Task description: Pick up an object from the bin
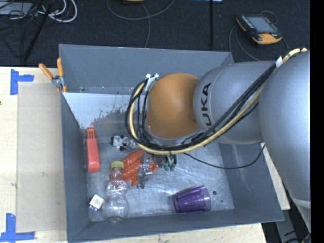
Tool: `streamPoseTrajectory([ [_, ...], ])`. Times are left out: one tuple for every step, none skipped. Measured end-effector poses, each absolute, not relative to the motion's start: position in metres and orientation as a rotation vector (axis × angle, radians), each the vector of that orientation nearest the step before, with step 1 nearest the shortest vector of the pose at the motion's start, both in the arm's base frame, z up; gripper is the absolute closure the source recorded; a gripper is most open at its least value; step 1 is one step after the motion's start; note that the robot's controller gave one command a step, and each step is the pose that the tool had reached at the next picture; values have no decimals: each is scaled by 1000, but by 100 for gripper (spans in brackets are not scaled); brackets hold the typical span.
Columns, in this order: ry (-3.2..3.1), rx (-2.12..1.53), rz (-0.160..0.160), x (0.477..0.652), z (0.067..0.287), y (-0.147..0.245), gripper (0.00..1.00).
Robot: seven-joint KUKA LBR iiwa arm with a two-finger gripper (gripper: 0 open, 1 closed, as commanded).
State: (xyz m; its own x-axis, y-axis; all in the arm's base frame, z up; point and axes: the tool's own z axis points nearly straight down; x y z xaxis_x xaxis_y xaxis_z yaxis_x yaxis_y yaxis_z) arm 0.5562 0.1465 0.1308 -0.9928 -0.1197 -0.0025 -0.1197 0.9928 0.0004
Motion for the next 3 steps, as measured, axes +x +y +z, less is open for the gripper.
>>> streamPoseTrajectory([
  [3111,-433,0,577,72,134,0],
  [3107,-435,1,576,71,136,0],
  [3110,-431,2,577,72,135,0],
])
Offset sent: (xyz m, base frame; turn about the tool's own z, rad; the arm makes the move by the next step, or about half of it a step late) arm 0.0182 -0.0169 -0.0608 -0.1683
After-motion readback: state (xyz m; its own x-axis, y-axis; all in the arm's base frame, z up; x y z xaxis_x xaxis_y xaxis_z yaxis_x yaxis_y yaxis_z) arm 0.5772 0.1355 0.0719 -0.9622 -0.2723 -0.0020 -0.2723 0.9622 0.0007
